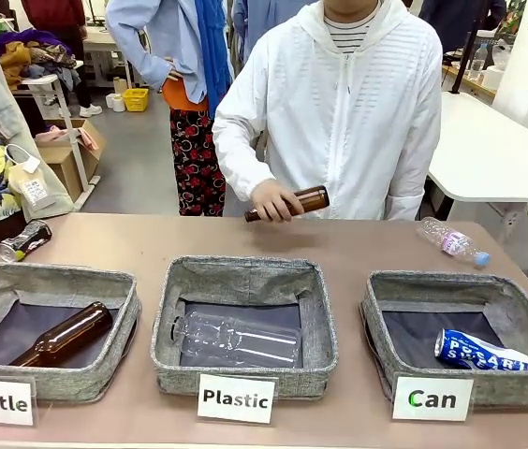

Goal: Sort the can waste into the basket.
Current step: Pick up the can waste from the table and place it in the right Fabric basket.

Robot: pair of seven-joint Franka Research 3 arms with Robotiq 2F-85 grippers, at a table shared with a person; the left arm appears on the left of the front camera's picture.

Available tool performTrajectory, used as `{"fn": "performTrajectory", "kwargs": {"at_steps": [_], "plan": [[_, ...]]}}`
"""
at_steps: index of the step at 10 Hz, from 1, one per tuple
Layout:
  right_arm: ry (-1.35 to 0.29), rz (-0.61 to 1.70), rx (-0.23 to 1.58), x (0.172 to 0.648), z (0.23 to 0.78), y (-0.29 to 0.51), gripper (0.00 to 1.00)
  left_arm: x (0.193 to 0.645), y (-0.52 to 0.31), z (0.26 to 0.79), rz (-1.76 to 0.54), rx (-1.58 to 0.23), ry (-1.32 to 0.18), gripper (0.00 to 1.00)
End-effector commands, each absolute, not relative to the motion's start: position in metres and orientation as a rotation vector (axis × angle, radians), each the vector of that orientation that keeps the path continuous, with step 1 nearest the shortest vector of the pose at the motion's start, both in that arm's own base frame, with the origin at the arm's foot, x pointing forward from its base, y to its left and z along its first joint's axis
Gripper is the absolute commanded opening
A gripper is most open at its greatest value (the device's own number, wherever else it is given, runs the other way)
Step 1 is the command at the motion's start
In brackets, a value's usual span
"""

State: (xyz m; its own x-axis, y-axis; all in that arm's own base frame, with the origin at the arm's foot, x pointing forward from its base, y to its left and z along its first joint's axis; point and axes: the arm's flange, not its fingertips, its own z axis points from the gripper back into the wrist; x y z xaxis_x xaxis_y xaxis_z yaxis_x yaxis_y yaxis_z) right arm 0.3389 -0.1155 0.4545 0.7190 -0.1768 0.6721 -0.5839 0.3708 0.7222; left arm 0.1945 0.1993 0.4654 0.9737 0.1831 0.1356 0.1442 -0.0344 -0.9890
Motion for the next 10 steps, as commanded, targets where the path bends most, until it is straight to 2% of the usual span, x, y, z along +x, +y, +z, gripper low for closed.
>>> {"fn": "performTrajectory", "kwargs": {"at_steps": [1, 9, 10], "plan": [[-0.738, 0.411, 1.125, 0.332, 0.466, -0.107, 1.0, 0.195, 0.2, 0.467, 0.033, -1.622, -0.264, 1.0], [-0.738, 0.411, 1.125, 0.332, 0.466, -0.107, 1.0, 0.194, 0.199, 0.465, 0.032, -1.611, -0.255, 1.0], [-0.738, 0.411, 1.125, 0.332, 0.466, -0.107, 1.0, 0.171, 0.226, 0.497, -0.007, -1.671, -0.343, 1.0]]}}
